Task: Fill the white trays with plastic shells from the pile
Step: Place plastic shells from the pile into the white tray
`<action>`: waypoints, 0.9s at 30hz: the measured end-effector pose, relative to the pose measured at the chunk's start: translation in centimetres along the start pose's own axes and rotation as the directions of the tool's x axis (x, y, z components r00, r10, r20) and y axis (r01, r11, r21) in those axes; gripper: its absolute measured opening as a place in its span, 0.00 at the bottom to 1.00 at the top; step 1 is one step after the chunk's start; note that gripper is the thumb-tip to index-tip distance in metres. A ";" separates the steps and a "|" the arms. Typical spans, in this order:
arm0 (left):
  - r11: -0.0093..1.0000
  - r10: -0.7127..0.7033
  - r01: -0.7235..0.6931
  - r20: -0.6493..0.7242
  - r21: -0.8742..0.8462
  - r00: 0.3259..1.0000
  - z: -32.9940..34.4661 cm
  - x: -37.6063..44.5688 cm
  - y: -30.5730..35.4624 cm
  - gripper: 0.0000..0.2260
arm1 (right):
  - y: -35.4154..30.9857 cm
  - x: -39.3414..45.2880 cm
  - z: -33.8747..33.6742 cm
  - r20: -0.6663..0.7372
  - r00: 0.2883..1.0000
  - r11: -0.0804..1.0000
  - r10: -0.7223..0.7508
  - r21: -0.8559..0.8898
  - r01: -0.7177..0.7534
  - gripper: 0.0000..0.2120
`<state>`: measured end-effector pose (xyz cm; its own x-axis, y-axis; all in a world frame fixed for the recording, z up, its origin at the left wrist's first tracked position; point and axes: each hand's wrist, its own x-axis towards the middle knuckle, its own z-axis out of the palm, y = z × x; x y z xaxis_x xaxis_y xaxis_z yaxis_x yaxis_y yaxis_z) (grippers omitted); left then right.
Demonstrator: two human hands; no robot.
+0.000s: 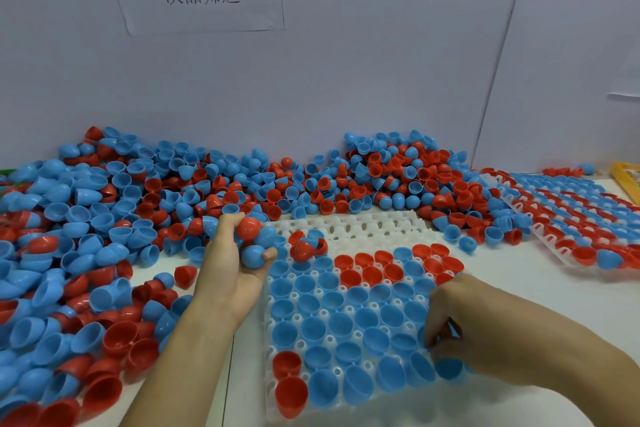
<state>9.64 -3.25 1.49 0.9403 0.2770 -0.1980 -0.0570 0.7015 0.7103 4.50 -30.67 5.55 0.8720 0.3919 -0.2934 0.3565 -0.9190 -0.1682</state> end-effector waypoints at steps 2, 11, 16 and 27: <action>1.000 -0.002 0.002 0.000 -0.003 1.000 0.0 0.0 0.0 0.03 | 0.3 -0.1 0.1 -0.020 1.000 1.000 -0.001 0.013 0.001 0.09; 1.000 0.004 -0.004 0.007 0.004 1.000 0.0 0.0 0.0 0.04 | 1.3 -0.9 0.0 -0.026 0.998 0.999 0.050 0.013 -0.050 0.09; 1.000 0.001 -0.001 0.014 0.000 1.000 0.0 0.0 0.0 0.05 | 0.8 -0.8 0.5 -0.041 0.998 0.998 0.041 -0.043 -0.043 0.09; 1.000 0.005 -0.005 0.010 -0.005 1.000 0.0 0.0 0.0 0.06 | 0.5 -0.8 0.6 -0.094 0.996 0.992 0.004 -0.122 -0.016 0.14</action>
<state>9.65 -3.26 1.45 0.9434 0.2737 -0.1873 -0.0635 0.7033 0.7081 3.81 -31.38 5.11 0.9013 0.3821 -0.2041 0.3808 -0.9235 -0.0469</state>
